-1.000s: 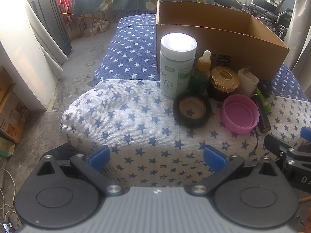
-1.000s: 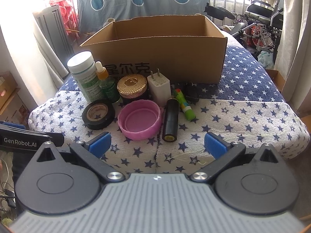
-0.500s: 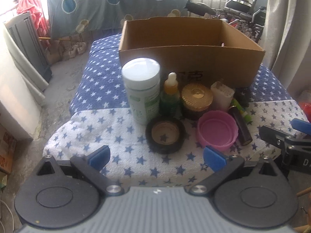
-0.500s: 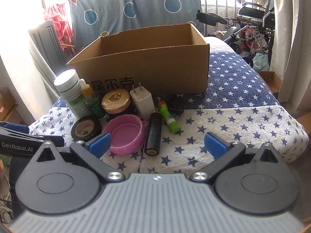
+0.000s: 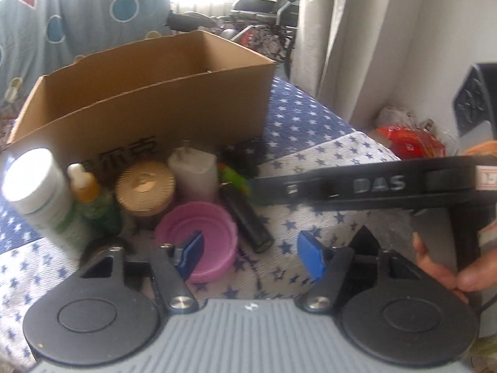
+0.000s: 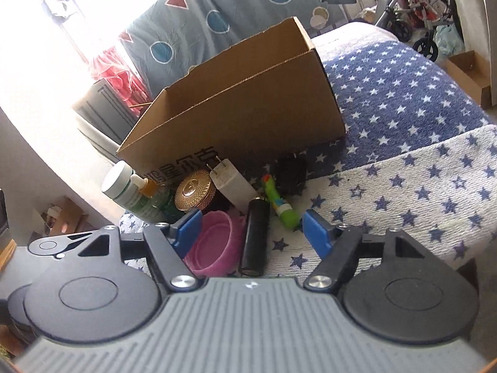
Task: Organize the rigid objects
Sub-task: 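Lower the right gripper onto the black cylinder and close on it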
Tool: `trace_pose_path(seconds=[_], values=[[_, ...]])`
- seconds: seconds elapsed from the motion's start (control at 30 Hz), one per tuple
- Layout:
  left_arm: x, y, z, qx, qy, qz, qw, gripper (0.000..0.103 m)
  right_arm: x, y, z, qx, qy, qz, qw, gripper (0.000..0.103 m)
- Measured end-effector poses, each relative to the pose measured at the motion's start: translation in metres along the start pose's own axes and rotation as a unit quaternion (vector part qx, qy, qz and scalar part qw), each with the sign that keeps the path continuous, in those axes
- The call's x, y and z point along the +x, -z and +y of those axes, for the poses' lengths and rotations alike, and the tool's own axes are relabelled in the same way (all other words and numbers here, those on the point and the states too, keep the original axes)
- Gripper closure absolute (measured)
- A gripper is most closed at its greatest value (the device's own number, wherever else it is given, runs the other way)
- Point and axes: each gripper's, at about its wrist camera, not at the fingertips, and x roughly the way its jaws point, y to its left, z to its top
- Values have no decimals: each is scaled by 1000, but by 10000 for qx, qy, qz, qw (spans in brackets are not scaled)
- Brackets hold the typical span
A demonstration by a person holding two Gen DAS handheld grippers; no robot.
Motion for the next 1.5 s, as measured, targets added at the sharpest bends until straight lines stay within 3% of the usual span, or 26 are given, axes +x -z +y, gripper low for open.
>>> trace_pose_path(seconds=[0.17,0.3,0.43,0.67,1.1,1.5], values=[[22,-3,-6,41,217,299,9993,63,25,-1,-2,90,-91,375,9992,56],[33,-4,-7,13,204,465,9987,67,38,-3,-6,227,-154,609,9978,74],[40,-6,-6,22,131,569,9983,67,52,-4,-15,444,-202,835,9953,81],[52,-11,-6,16,16,607,9982,62,66,-3,-27,845,-447,964,9907,82],[66,-21,-11,29,-321,682,9972,66,64,-6,-48,1404,-705,1073,9817,82],[33,-17,-24,339,-325,426,9980,69,38,-1,-41,1525,-763,887,9814,81]])
